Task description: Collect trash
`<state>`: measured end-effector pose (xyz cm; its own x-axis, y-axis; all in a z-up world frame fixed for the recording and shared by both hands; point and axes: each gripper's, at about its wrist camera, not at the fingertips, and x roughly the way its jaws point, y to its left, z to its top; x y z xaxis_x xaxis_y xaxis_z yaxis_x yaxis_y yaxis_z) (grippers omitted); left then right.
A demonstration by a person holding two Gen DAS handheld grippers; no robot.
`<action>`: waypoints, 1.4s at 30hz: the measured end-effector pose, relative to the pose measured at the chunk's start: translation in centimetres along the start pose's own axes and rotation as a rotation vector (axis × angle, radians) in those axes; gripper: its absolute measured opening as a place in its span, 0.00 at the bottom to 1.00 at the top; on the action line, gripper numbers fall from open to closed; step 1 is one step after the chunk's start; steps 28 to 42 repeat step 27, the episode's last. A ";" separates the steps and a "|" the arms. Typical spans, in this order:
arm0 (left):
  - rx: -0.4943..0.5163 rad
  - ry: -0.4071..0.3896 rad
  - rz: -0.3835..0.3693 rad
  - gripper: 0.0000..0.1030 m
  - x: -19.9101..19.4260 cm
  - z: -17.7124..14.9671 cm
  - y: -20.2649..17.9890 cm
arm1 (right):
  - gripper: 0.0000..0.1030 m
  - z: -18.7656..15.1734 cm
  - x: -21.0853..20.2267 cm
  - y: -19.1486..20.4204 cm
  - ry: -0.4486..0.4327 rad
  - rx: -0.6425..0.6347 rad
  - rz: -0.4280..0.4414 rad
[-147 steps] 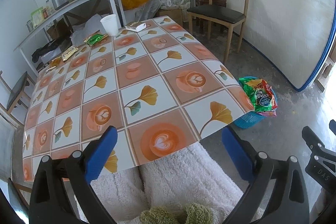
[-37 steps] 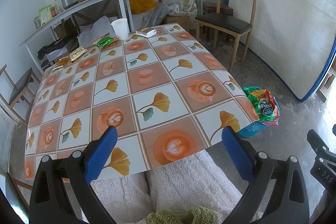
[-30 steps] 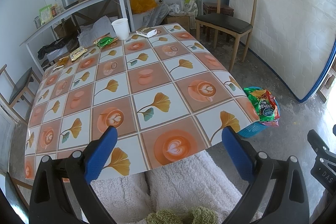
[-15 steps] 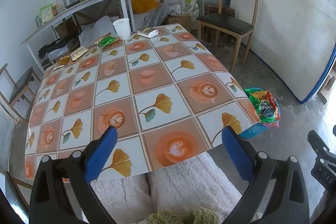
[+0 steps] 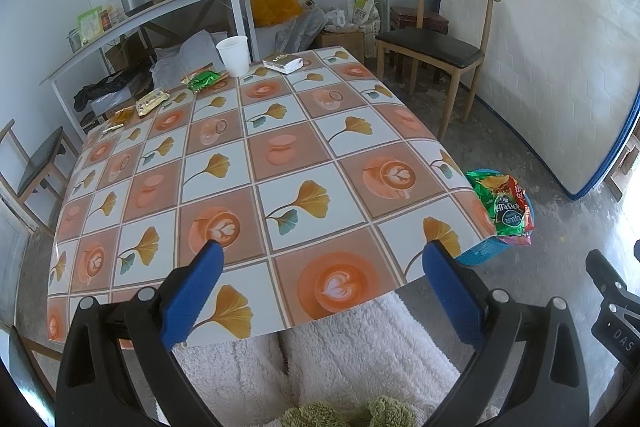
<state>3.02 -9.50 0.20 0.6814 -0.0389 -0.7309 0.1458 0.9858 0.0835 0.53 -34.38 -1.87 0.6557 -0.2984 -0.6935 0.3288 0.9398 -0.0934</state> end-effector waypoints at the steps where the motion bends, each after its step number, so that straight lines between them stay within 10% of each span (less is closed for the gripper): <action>1: 0.001 0.000 0.000 0.95 0.0 0.0 0.0 | 0.93 0.0 0.0 0.0 -0.001 0.000 -0.001; 42: 0.000 0.005 -0.002 0.95 0.0 0.0 0.3 | 0.93 -0.2 -0.2 0.3 0.000 0.005 -0.003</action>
